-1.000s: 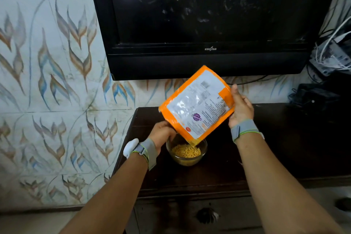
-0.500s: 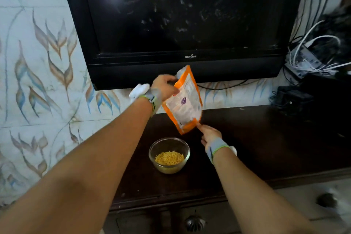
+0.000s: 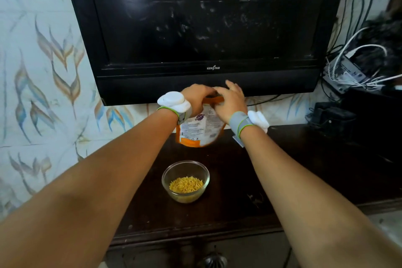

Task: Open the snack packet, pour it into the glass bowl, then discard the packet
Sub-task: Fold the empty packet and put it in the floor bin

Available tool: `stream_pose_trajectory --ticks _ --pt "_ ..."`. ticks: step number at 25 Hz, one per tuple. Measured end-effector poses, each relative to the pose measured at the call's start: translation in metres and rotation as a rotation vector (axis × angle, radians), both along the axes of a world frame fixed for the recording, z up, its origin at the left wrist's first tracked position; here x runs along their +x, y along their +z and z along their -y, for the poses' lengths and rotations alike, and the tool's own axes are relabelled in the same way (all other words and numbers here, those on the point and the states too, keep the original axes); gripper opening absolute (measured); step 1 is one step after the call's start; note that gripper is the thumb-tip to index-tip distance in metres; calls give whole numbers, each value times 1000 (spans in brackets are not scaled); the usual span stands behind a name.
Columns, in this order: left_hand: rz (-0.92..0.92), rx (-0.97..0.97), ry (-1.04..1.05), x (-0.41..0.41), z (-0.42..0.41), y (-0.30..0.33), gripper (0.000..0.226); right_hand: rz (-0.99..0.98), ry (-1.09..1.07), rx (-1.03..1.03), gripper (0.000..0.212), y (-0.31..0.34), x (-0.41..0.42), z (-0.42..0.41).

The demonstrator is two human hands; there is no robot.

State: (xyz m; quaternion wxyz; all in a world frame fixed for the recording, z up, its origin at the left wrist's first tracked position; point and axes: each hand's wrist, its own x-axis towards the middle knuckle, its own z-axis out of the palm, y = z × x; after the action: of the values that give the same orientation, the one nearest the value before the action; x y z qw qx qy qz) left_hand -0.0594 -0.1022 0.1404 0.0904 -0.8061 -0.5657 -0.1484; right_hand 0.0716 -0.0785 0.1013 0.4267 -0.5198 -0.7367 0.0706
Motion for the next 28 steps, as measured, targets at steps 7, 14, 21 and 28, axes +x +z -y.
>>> stream_pose_trajectory --ticks 7,14,21,28 --pt "134 79 117 -32 6 -3 33 157 -48 147 19 8 11 -5" --pt "108 94 181 -58 16 -17 32 194 -20 199 17 7 0 -1" --pt "81 118 223 -123 55 -17 31 181 54 197 17 0 -62 28" --pt "112 102 284 -240 126 -41 31 176 103 177 17 -20 -185 82"
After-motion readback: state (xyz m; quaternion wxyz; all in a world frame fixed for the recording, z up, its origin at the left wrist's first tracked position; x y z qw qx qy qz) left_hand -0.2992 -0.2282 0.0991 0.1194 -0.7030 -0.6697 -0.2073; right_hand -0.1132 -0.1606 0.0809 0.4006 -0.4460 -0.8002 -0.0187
